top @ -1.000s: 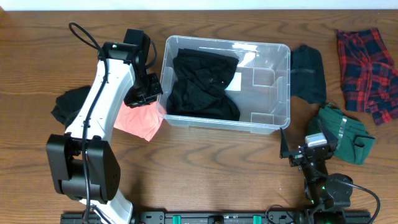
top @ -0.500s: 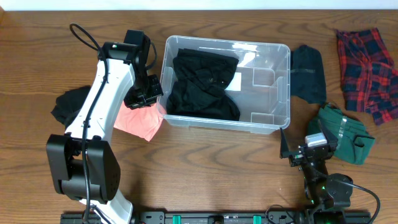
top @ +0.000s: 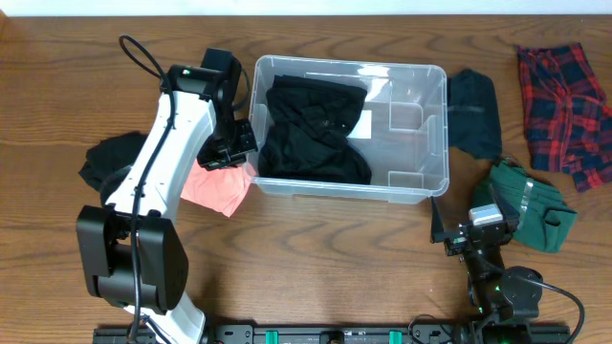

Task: Pack container
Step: 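Grasp the pink shirt with the left gripper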

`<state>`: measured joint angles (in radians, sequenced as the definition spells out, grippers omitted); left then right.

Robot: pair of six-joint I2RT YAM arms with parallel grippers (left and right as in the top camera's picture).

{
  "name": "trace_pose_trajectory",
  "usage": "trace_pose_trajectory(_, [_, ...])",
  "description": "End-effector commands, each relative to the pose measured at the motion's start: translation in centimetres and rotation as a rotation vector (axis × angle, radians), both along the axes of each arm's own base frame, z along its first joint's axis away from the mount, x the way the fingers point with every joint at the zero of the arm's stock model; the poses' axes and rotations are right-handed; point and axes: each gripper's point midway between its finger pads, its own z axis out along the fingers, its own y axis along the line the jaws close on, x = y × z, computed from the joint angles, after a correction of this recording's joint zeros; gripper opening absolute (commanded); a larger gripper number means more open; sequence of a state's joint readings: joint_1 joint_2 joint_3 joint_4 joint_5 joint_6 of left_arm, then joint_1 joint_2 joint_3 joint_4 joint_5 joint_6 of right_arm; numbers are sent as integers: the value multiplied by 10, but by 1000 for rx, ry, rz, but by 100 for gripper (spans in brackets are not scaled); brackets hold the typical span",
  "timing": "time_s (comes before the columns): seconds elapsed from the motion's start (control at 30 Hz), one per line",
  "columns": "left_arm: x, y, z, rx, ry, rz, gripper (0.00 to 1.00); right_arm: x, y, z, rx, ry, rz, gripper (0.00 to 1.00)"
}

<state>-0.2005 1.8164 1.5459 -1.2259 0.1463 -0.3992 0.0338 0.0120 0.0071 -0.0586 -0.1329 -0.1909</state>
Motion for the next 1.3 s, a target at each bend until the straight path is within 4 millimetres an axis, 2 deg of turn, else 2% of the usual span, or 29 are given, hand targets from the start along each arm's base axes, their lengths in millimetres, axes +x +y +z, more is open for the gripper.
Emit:
trace_pose_trajectory(0.0, [-4,-7,-4,-1,16,-31,6,0,1,-1,10,2,1,99])
trace_pose_trajectory(0.13, [-3,-7,-4,1,13,-40,6,0,1,-1,10,2,1,99])
trace_pose_trajectory(0.33, [3,3,-4,8,-5,-37,6,0,1,-1,10,2,1,99])
trace_pose_trajectory(0.67, [24,49,1,1,-58,104,6,0,1,-1,10,2,1,99])
trace_pose_trajectory(0.83, [31,61,1,-1,-84,154,9,0,1,-1,10,2,1,99])
trace_pose_trajectory(0.9, [35,63,2,-3,-101,161,15,0,1,-1,10,2,1,99])
trace_pose_trajectory(0.93, [37,62,2,-3,-108,167,27,0,1,-1,10,2,1,99])
trace_pose_trajectory(1.0, [40,63,2,-5,-116,184,66,0,1,-1,10,2,1,99])
trace_pose_trajectory(1.07, [42,62,2,-6,-124,187,89,0,1,-1,11,2,1,99])
trace_pose_trajectory(1.13, [44,63,2,-6,-132,194,99,0,1,-1,10,2,1,99])
trace_pose_trajectory(1.27, [46,73,2,37,-138,312,99,0,1,-1,10,2,1,99])
